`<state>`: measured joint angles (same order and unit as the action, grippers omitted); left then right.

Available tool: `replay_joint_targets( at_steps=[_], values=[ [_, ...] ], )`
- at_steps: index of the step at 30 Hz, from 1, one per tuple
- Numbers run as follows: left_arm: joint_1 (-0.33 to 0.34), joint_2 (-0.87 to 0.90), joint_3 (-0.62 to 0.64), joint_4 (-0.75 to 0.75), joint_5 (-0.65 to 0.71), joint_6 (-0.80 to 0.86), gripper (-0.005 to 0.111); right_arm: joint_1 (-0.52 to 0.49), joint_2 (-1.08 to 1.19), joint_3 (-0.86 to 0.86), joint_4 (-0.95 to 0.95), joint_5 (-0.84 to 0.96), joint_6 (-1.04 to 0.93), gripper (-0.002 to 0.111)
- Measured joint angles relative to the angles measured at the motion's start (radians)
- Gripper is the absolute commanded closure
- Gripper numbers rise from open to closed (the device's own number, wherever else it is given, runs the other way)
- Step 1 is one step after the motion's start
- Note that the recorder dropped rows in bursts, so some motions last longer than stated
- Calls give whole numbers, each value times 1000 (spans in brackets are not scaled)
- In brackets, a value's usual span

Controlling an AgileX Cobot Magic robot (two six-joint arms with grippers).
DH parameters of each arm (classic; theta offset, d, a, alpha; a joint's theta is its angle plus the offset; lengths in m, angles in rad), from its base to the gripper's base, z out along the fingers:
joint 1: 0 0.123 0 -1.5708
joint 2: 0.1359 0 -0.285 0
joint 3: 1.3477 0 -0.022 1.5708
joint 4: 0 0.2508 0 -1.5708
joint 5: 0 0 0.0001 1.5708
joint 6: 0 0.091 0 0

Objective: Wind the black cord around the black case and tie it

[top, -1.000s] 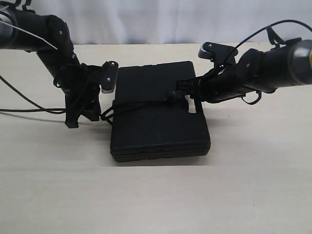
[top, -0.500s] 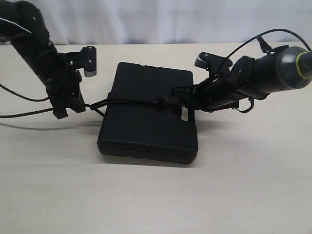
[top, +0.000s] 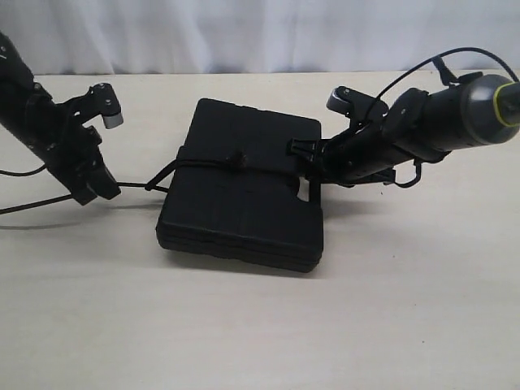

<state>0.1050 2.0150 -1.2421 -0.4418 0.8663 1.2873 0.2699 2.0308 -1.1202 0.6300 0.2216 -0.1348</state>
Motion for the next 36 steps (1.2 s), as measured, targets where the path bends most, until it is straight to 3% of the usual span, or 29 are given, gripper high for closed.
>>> replay_joint_targets(
  at_steps=[11,14,20,23,30,36],
  values=[
    [49,0,17,-28,14,-10,106,0,0,0,7,2,-2,104],
    [55,-2,18,-39,10,-10,95,0,0,0,9,4,-3,104],
    [123,-8,18,102,-92,-22,59,-56,1,2,-48,-84,-38,104],
    [121,-8,18,106,-114,-24,49,-63,5,-11,-57,-73,-40,104],
    [117,-38,-5,103,-127,-30,47,-56,13,-44,-67,-48,-43,104],
    [117,-137,-68,-38,-91,-30,48,11,20,-44,-4,-120,-49,104]
  ],
)
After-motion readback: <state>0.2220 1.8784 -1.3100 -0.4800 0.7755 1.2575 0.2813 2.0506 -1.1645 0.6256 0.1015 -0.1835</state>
